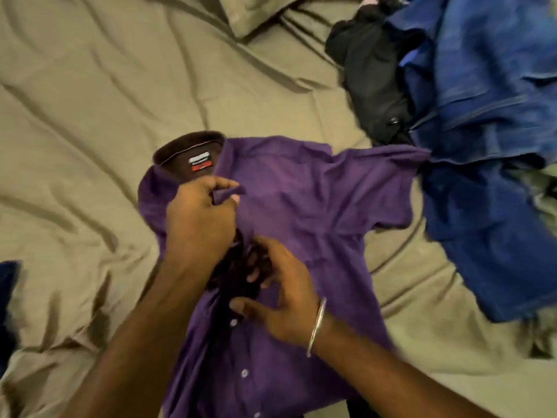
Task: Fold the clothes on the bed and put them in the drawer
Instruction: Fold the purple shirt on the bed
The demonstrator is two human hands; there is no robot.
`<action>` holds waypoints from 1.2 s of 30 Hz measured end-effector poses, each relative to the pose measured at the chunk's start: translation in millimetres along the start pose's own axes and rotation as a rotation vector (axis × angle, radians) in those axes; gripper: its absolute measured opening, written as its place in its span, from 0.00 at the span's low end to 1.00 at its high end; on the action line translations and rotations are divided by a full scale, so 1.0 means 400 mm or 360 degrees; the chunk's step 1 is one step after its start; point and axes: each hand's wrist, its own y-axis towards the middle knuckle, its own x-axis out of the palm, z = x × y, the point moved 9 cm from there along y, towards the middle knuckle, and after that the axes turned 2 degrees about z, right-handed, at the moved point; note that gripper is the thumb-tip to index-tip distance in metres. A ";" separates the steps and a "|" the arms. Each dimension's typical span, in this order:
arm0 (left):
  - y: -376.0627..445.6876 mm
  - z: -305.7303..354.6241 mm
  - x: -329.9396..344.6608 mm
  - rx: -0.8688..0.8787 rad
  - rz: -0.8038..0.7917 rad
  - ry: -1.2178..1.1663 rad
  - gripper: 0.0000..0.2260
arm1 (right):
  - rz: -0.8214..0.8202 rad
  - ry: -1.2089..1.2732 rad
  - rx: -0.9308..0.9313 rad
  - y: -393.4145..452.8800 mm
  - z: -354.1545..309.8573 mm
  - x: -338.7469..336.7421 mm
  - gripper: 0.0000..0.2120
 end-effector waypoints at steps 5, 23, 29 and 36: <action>0.049 0.081 0.266 -0.0199 -0.0102 -0.0386 0.09 | 0.0278 0.0060 0.0328 0.024 0.039 -0.179 0.56; 0.159 0.255 0.649 0.0658 -0.0470 0.0410 0.15 | 0.1136 -0.0596 0.0604 0.058 0.282 -0.635 0.32; 0.139 0.164 0.597 0.1119 -0.0123 0.1221 0.14 | 0.1243 -0.0982 0.0540 0.045 0.279 -0.644 0.19; 0.172 0.190 0.621 0.0913 0.0062 0.1017 0.11 | 0.1272 -0.0912 0.0649 0.008 0.268 -0.647 0.23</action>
